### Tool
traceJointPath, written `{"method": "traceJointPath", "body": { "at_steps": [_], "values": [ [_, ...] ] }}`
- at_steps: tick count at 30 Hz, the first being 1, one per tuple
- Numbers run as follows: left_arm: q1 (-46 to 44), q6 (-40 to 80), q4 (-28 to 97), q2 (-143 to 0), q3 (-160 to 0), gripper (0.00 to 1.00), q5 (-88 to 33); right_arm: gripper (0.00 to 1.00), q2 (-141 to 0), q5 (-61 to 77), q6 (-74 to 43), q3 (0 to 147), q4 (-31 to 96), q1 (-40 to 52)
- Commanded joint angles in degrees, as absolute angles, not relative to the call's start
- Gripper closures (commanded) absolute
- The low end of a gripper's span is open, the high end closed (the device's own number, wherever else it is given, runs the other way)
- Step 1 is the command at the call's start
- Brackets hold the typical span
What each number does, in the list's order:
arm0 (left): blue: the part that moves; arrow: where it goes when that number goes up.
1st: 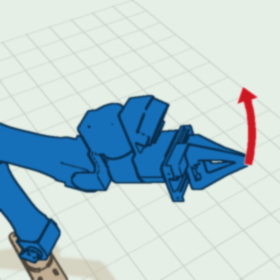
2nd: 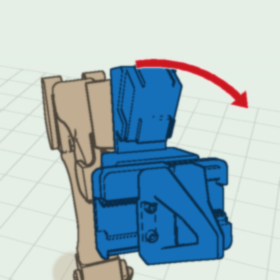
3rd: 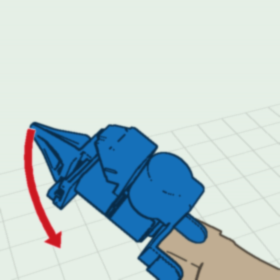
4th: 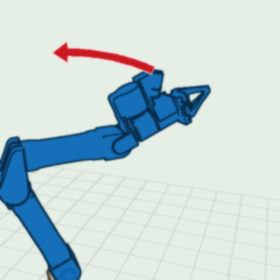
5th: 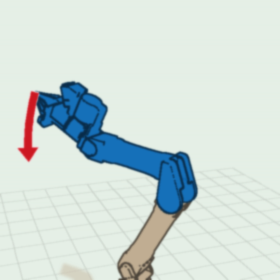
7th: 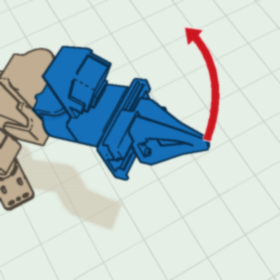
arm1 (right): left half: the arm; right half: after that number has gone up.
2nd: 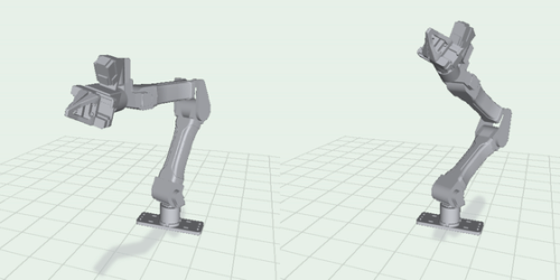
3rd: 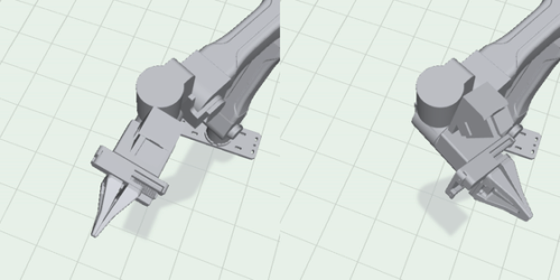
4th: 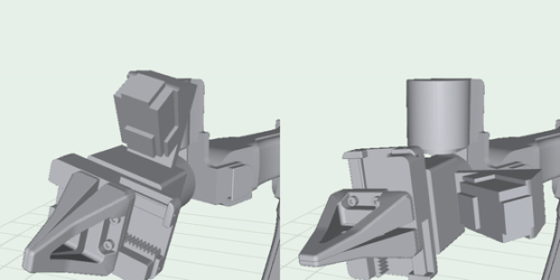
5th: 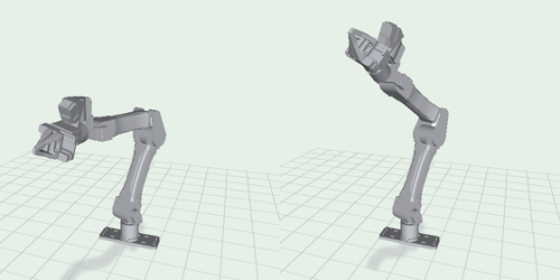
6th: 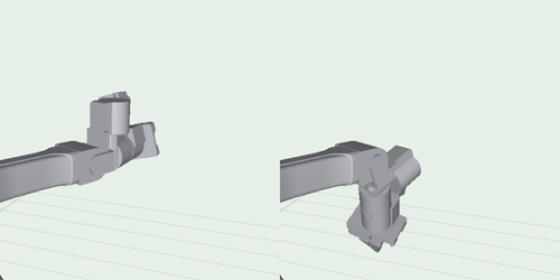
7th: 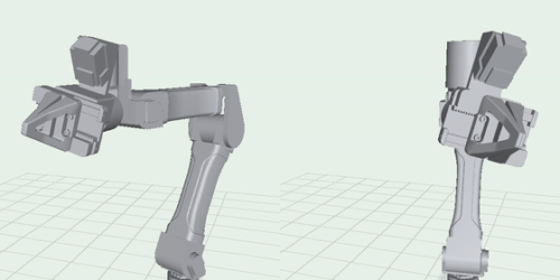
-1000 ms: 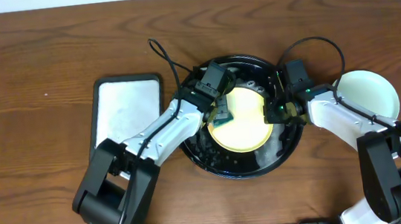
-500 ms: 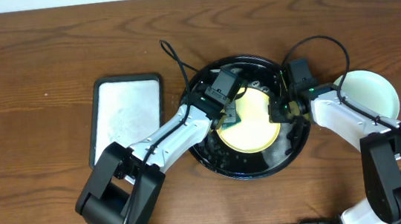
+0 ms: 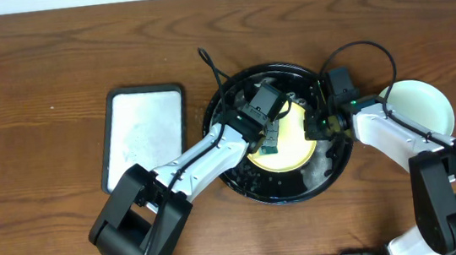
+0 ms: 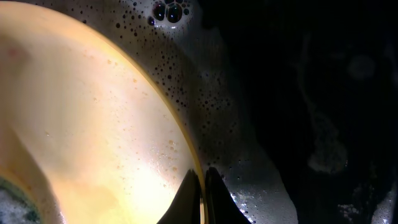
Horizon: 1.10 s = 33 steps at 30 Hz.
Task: Clean dirty plates on tray and stack at the side
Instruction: 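Scrub the yellow plate with the sponge while right gripper holds rim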
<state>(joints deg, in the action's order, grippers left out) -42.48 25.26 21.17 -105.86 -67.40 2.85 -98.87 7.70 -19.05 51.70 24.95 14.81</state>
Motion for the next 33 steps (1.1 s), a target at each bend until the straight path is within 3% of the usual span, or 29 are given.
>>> {"method": "traceJointPath", "body": {
  "at_steps": [1,7,13,21,33],
  "values": [
    [-42.4,27.8,20.9,-106.7,-67.4,0.93,0.6,0.99,-100.5,7.5,-19.3,50.5,25.3,15.4],
    [-42.4,33.9,15.2,-109.6,-67.0,0.92,-8.7,0.99,-100.5,7.5,-19.3,50.5,25.3,15.4],
    [-42.0,37.4,14.1,-113.9,-67.0,0.93,-9.6,0.99,-100.5,7.5,-19.3,50.5,25.3,15.4],
    [-36.9,33.3,13.1,-115.8,-67.0,0.93,1.3,0.99,-100.5,7.6,-19.3,50.5,25.4,15.4],
    [-32.1,31.1,22.9,-114.6,-67.4,0.93,2.0,0.99,-100.5,7.6,-19.3,50.5,26.2,15.4]
  ]
}}
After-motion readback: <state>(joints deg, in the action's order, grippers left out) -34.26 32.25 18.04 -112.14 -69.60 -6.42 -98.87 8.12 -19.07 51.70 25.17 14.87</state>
